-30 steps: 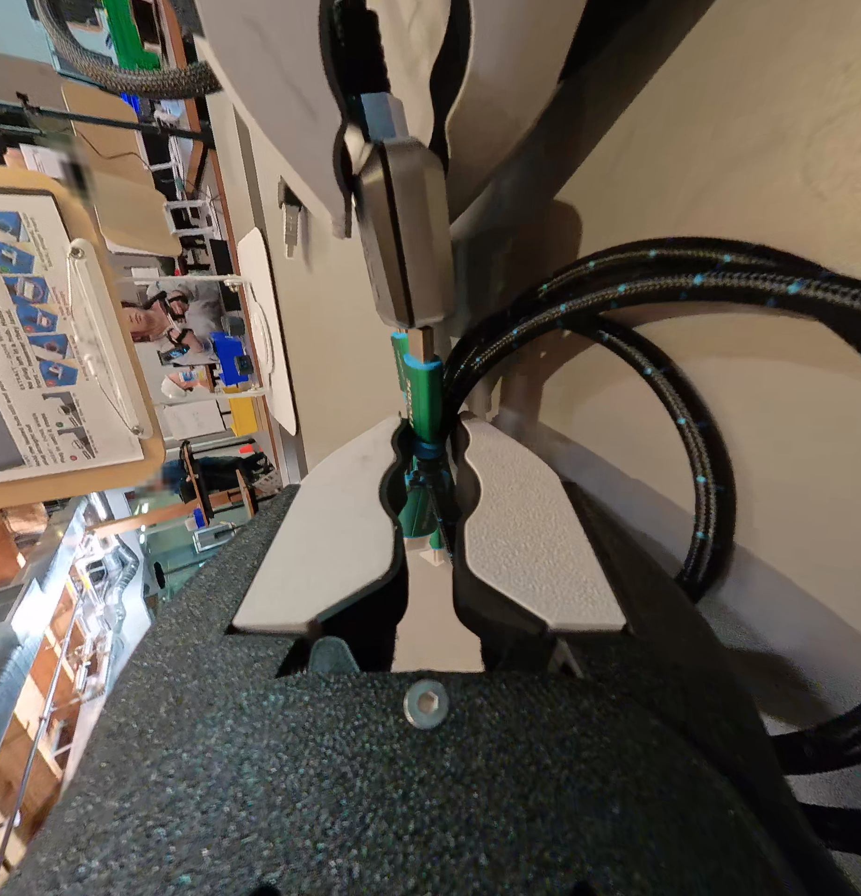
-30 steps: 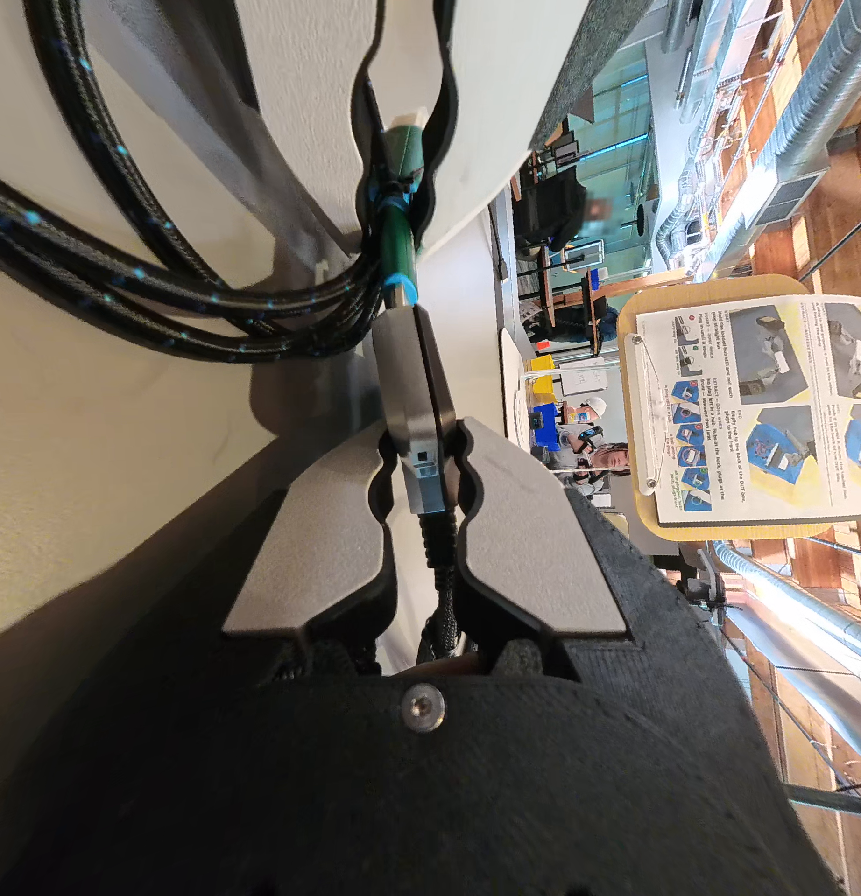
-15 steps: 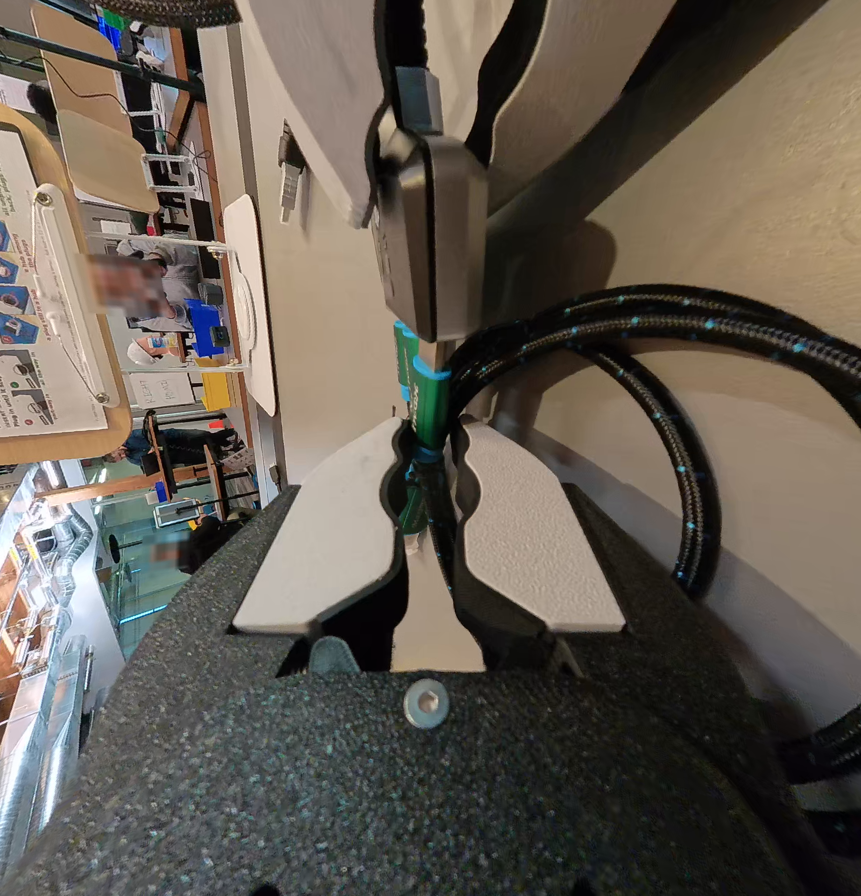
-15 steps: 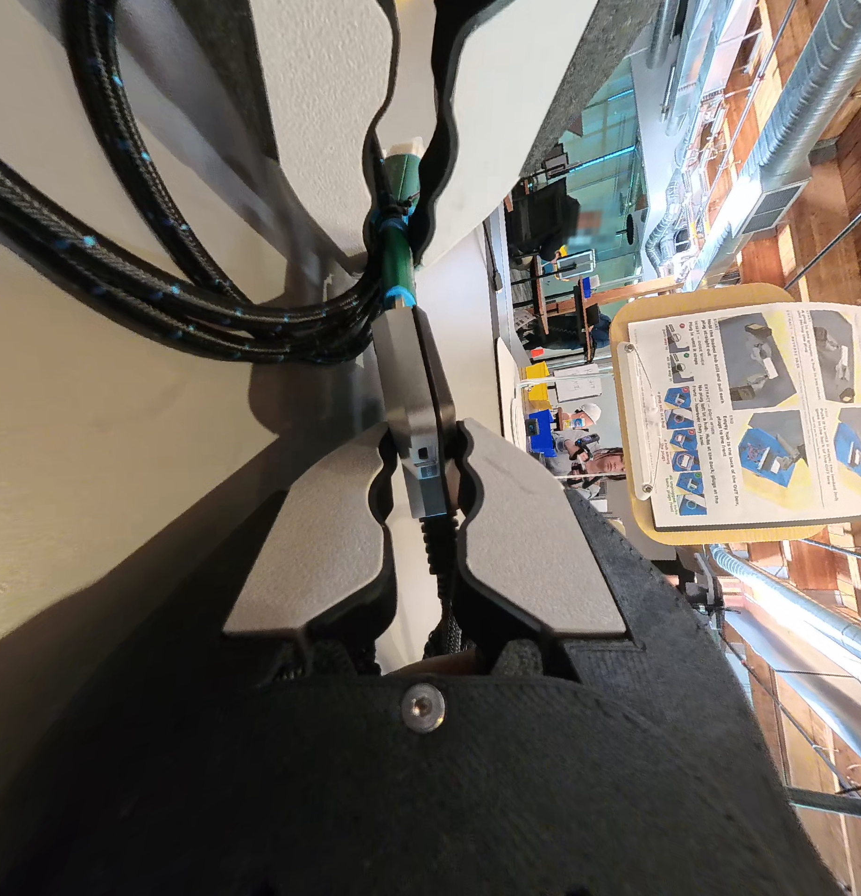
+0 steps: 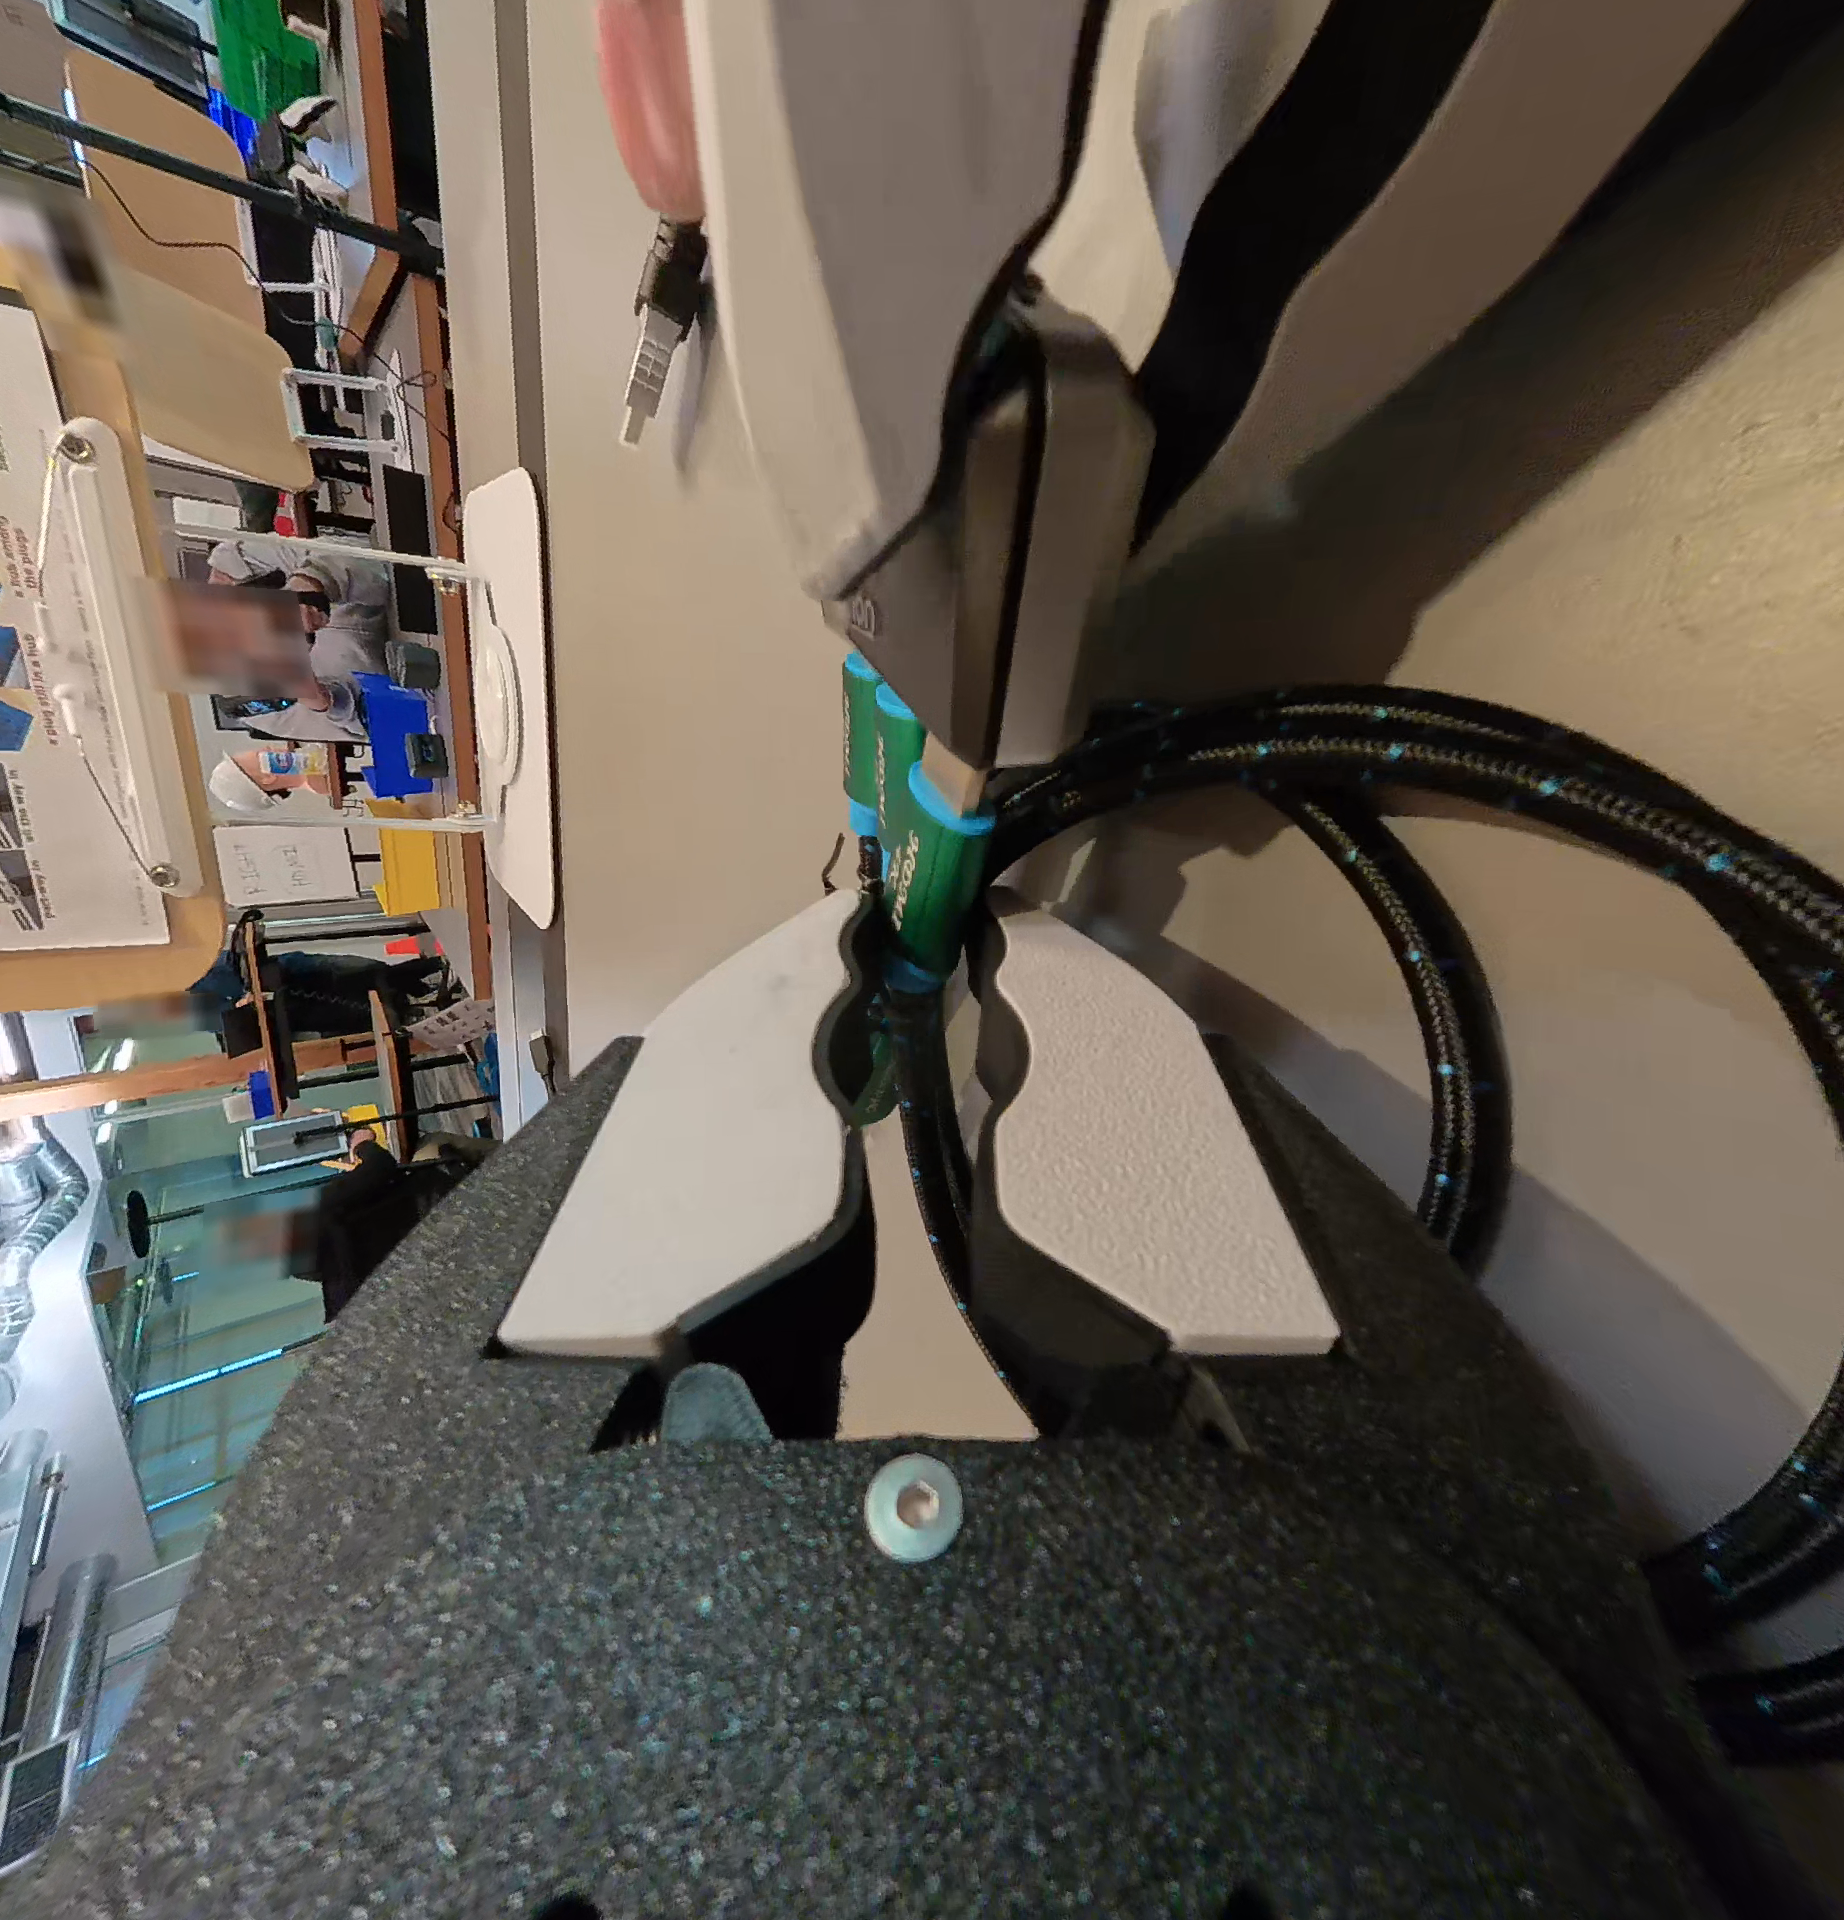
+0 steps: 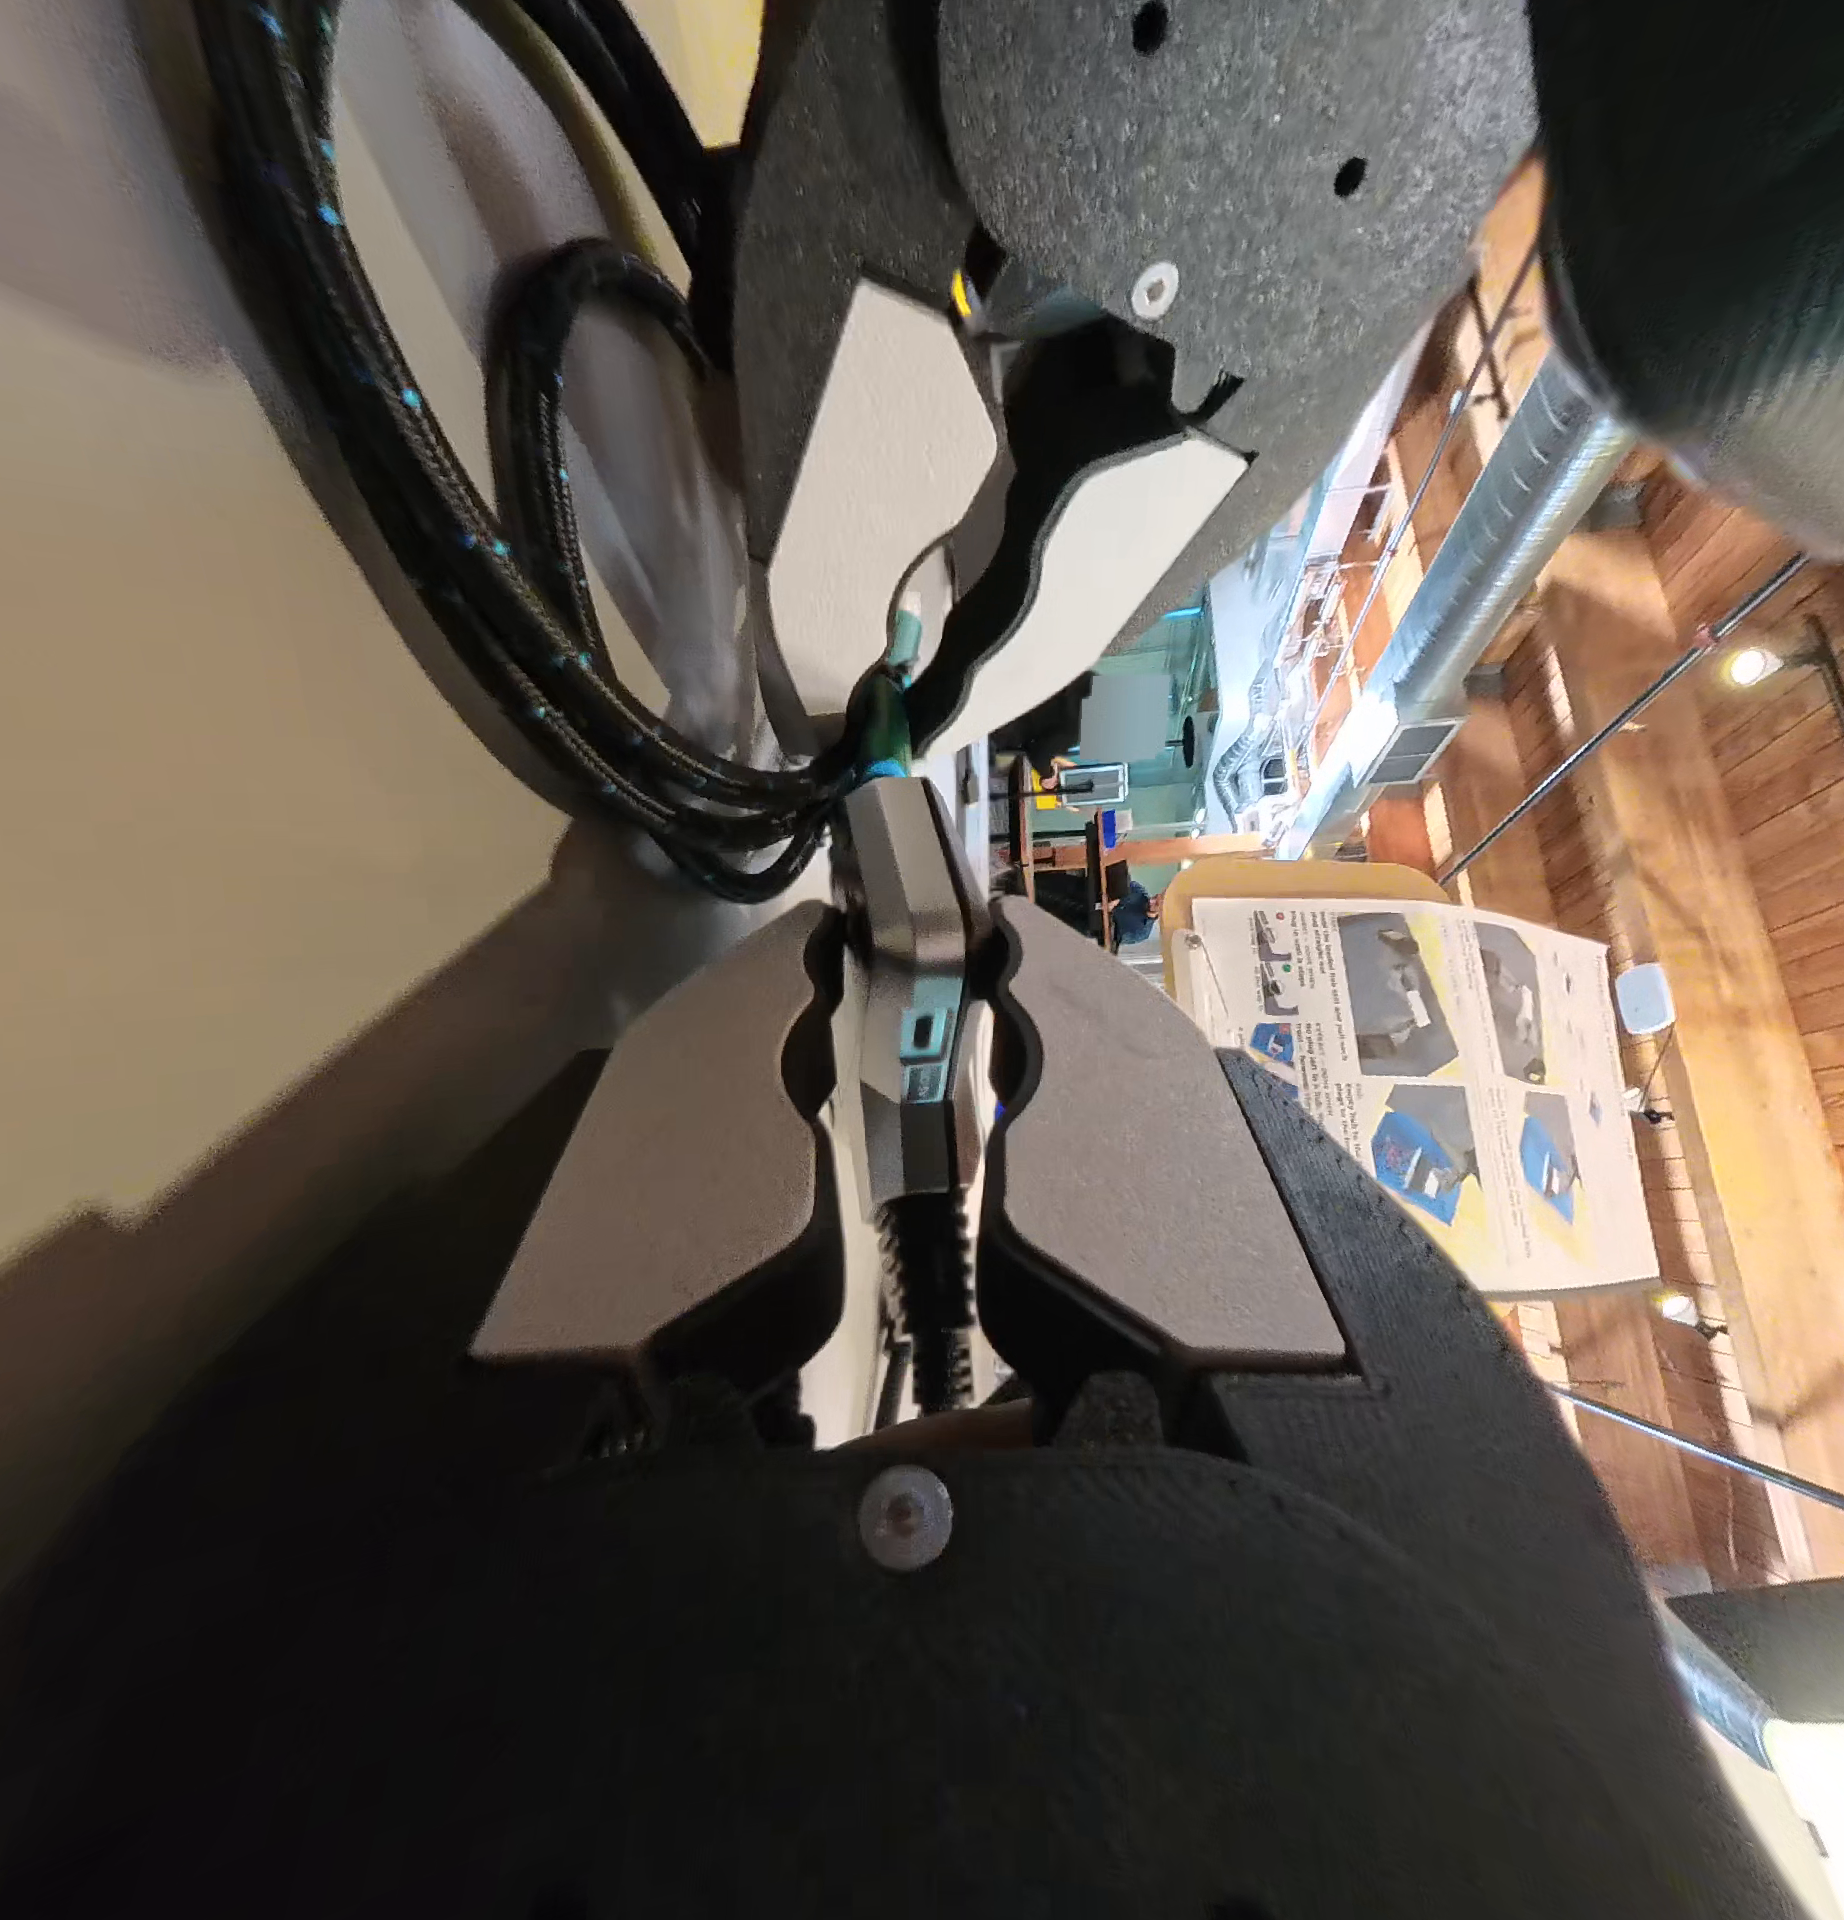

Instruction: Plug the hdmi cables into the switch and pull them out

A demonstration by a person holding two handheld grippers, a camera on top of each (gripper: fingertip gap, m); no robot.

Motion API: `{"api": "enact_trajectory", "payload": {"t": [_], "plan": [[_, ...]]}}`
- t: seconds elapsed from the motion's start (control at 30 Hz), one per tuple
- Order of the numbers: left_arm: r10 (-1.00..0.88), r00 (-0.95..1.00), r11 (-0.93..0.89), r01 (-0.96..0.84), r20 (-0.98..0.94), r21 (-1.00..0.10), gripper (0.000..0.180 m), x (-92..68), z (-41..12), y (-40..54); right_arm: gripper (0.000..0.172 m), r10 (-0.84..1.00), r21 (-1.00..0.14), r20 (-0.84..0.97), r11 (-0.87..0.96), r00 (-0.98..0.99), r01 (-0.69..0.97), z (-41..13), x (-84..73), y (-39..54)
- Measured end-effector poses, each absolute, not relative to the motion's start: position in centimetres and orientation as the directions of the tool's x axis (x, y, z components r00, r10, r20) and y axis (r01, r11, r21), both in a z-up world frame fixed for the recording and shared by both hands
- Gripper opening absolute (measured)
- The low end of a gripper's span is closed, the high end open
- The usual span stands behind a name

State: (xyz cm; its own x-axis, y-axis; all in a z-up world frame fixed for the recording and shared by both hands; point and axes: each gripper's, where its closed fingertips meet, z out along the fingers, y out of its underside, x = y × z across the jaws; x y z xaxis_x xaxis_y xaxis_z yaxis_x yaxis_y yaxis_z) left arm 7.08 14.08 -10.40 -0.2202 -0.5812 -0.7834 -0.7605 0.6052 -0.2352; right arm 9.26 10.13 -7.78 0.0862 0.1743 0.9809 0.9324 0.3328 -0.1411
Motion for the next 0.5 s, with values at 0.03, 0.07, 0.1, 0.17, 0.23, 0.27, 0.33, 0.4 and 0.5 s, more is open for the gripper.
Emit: {"api": "enact_trajectory", "payload": {"t": [0.03, 0.07, 0.1, 0.17, 0.23, 0.27, 0.33, 0.4, 0.5], "plan": [[-0.579, -0.225, 0.606, -0.762, -0.784, -0.229, 0.016, 7.07, -10.50, 14.08, 0.024, 0.188, -0.145, 0.978, 0.325, 0.087, 0.935, -7.96, 9.21, 10.14], [-0.579, -0.226, 0.604, -0.764, -0.783, -0.226, 0.016, 7.06, -10.58, 14.09, 0.023, 0.202, -0.150, 0.975, 0.314, 0.089, 0.937, -8.15, 9.19, 10.17], [-0.579, -0.224, 0.599, -0.769, -0.784, -0.223, 0.016, 7.04, -10.60, 14.14, 0.022, 0.203, -0.148, 0.975, 0.300, 0.089, 0.942, -8.24, 9.20, 10.26], [-0.583, -0.219, 0.589, -0.777, -0.783, -0.221, 0.015, 6.94, -10.59, 14.21, 0.021, 0.193, -0.136, 0.978, 0.270, 0.084, 0.953, -8.35, 9.24, 10.47], [-0.595, -0.211, 0.577, -0.784, -0.775, -0.229, 0.015, 6.86, -10.47, 14.24, 0.020, 0.195, -0.142, 0.976, 0.253, 0.093, 0.957, -8.34, 9.22, 10.59], [-0.600, -0.207, 0.575, -0.784, -0.773, -0.236, 0.015, 6.86, -10.38, 14.24, 0.020, 0.196, -0.148, 0.976, 0.249, 0.100, 0.957, -8.28, 9.21, 10.62], [-0.597, -0.204, 0.576, -0.783, -0.776, -0.237, 0.014, 6.89, -10.24, 14.28, 0.020, 0.191, -0.149, 0.976, 0.251, 0.102, 0.956, -8.20, 9.17, 10.65], [-0.605, -0.215, 0.566, -0.793, -0.767, -0.225, 0.014, 6.81, -10.59, 14.23, 0.020, 0.204, -0.144, 0.975, 0.253, 0.092, 0.957, -8.46, 9.04, 10.60], [-0.612, -0.223, 0.553, -0.806, -0.759, -0.209, 0.014, 6.70, -10.92, 14.21, 0.019, 0.205, -0.127, 0.976, 0.253, 0.075, 0.959, -8.66, 8.80, 10.56]]}}
